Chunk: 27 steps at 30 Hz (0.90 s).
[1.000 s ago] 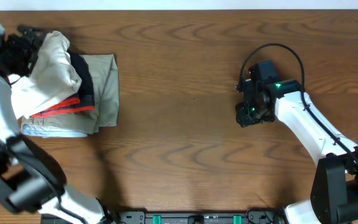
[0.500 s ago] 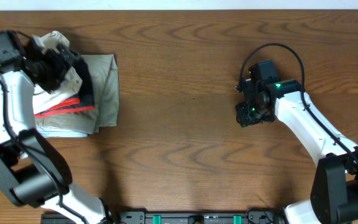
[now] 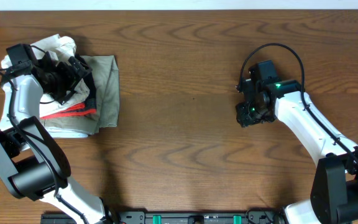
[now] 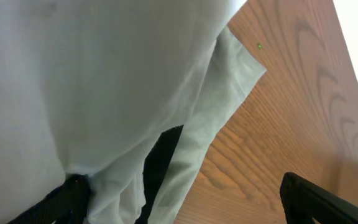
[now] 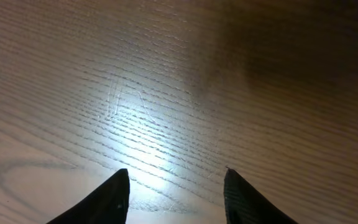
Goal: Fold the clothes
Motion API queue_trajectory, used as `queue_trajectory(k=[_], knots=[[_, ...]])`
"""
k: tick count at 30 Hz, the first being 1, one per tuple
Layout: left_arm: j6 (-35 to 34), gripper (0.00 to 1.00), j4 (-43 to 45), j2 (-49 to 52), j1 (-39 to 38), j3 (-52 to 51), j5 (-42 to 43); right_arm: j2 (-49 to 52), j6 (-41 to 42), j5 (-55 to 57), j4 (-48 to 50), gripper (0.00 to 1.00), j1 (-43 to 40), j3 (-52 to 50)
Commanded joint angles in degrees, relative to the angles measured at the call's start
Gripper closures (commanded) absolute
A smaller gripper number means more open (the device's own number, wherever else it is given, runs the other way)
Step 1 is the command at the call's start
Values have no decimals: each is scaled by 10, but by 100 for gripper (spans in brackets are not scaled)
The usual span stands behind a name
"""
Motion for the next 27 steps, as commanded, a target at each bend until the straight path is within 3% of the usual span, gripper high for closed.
queue_trajectory(k=[1,5,8,10,11,12,17,27], knots=[[7,2,0,-8,-2,-21,16,2,2,7,5,51,3,1],[56,2,-2,-72,-19,-19,0,2,2,4,28,47,3,1],[92,2,-20,-133,-53,-19,-87,2,2,-20,59,43,3,1],[140,2,-39,-172,-88,-19,-133,0,2,-35,87,25,3,1],[155,2,-45,-188,-107,-19,-157,-2,3,-37,104,5,3,2],[160,2,-51,-205,-128,-19,-193,-6,4,-36,118,1,2,4],[160,2,-61,-247,-196,-19,-308,-33,42,12,165,1,-34,58],[160,2,-164,-263,-204,-19,-311,-135,36,32,90,1,-147,112]])
